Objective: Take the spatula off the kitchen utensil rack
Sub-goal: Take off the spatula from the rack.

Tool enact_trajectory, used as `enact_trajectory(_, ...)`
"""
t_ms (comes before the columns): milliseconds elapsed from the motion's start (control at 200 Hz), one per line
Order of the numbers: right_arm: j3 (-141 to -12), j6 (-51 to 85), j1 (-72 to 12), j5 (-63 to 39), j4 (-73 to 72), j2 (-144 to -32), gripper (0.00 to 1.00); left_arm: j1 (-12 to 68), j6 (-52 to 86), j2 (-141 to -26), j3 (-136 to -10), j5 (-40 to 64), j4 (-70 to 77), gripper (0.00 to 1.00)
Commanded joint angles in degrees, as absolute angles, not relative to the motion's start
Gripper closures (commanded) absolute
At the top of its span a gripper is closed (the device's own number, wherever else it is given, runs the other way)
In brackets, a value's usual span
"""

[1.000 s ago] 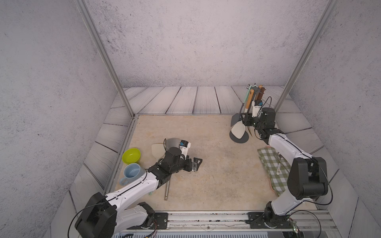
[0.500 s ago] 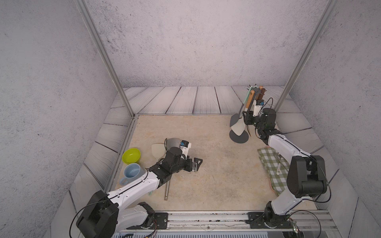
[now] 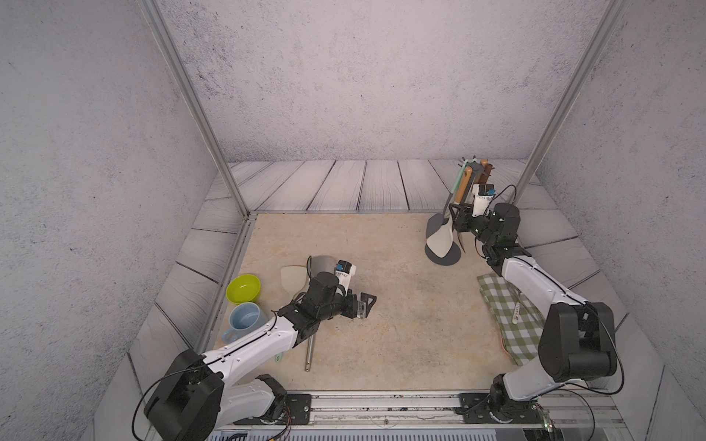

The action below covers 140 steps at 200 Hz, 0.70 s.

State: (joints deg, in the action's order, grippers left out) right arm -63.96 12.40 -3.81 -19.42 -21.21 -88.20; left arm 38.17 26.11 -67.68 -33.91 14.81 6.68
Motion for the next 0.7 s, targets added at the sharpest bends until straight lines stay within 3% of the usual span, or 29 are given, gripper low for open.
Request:
enact_trajectory(0, -64.8, 12.6, -4.0, -22.7, -21.5, -87.5, 0.58, 38.5, 25.7, -68.3, -35.4, 15.4, 7.8, 0.01)
enact_trajectory(375, -69.0, 12.7, -3.9, -19.7, -19.0, -92.7, 0.59, 38.6, 25.8, -69.1, -35.8, 15.8, 7.8, 0.01)
enact_trajectory(575, -70.0, 12.8, -3.9, -18.3, -18.9, -95.1, 0.71, 38.6, 25.8, -69.2, -35.8, 15.8, 7.7, 0.01)
enact_trajectory(696, -69.7, 12.5, -4.0, -18.5, -18.9, -95.0, 0.83, 38.6, 25.8, -69.3, -35.9, 15.8, 7.6, 0.01)
